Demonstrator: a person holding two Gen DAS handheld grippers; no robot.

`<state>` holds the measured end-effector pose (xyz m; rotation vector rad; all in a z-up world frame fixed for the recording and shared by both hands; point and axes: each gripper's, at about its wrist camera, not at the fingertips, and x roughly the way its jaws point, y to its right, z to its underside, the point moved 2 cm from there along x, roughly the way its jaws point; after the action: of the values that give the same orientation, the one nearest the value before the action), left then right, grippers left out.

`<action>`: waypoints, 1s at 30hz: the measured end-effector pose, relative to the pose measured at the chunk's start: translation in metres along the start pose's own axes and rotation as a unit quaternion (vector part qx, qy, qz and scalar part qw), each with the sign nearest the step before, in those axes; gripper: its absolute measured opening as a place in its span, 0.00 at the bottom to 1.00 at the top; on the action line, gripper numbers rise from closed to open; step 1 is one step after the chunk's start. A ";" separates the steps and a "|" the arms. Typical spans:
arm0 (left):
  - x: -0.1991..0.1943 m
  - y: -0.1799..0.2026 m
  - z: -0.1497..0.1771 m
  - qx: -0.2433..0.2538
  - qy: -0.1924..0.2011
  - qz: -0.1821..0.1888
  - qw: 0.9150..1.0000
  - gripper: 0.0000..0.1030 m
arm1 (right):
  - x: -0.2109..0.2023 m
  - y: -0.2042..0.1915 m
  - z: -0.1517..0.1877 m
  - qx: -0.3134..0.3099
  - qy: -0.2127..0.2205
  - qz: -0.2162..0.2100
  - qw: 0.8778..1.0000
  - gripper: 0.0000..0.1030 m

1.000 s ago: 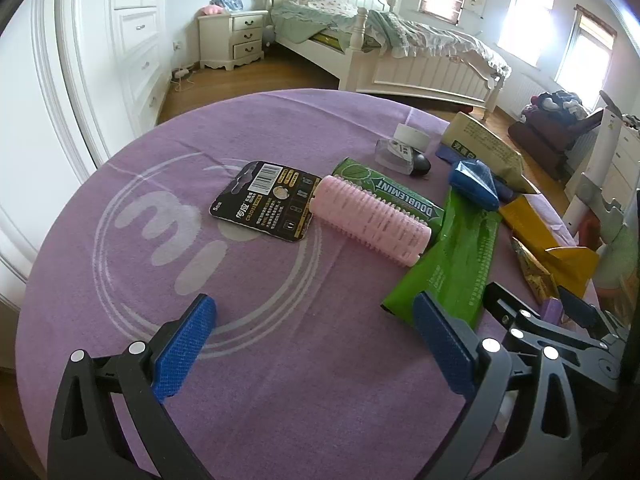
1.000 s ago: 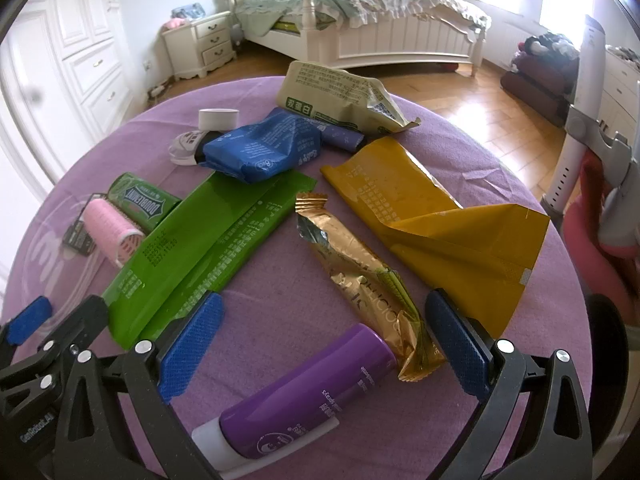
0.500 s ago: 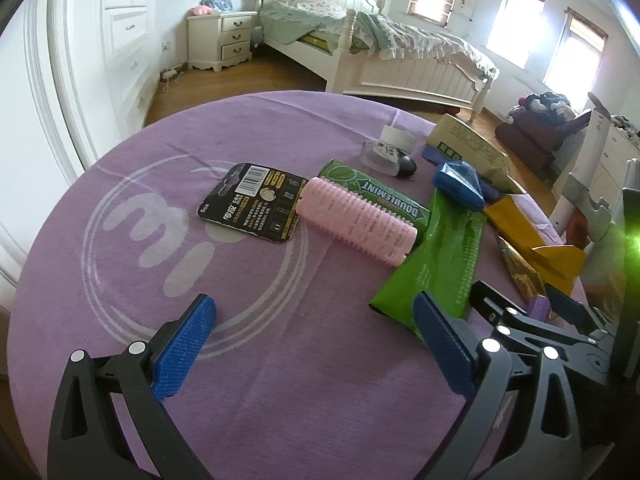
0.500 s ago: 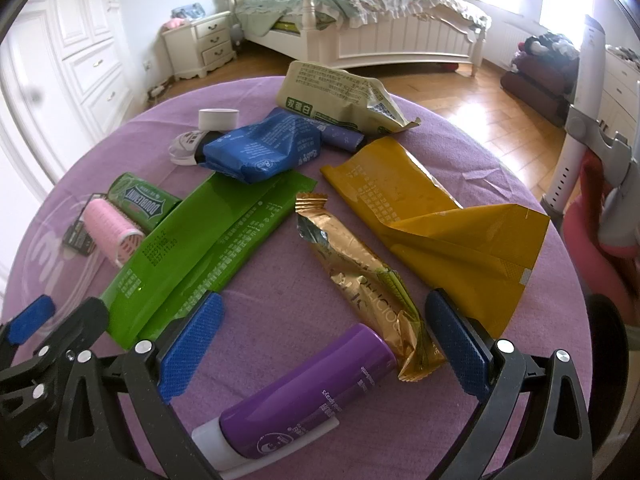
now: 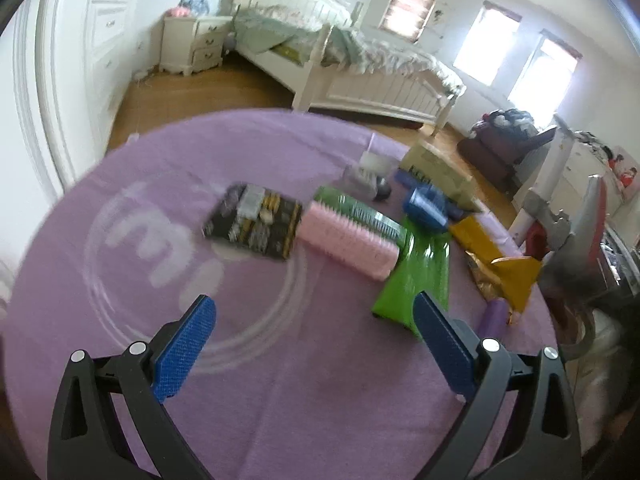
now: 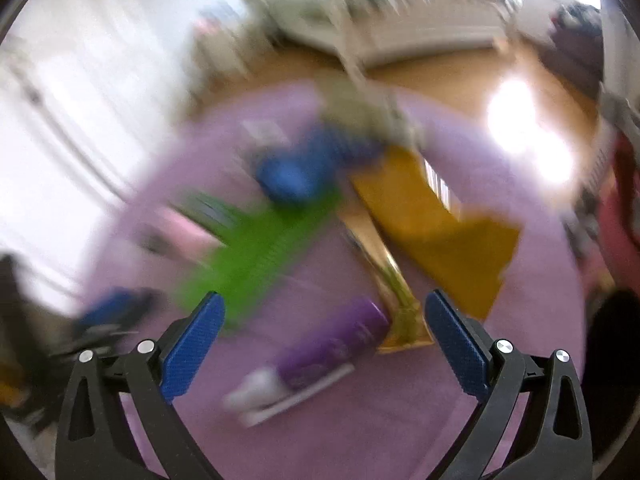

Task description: Collect trash

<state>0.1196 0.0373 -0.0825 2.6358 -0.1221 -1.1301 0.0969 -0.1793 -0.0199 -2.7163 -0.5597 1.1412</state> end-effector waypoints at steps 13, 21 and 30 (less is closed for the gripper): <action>0.064 0.015 -0.035 0.063 -0.043 -0.020 0.997 0.95 | 0.089 0.047 -0.065 -0.047 -0.018 0.026 0.998 0.96; 0.067 0.022 -0.035 0.078 -0.044 -0.014 0.996 0.95 | 0.152 0.039 -0.055 -0.188 -0.025 0.142 0.972 0.92; 0.054 0.026 -0.028 0.072 -0.038 -0.006 0.997 0.94 | 0.130 0.071 -0.053 -0.053 -0.012 0.054 0.997 0.89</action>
<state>0.1776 0.0080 -0.0946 2.7222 -0.2106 -1.2712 0.2382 -0.1929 -0.0876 -2.8576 -0.4958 1.2048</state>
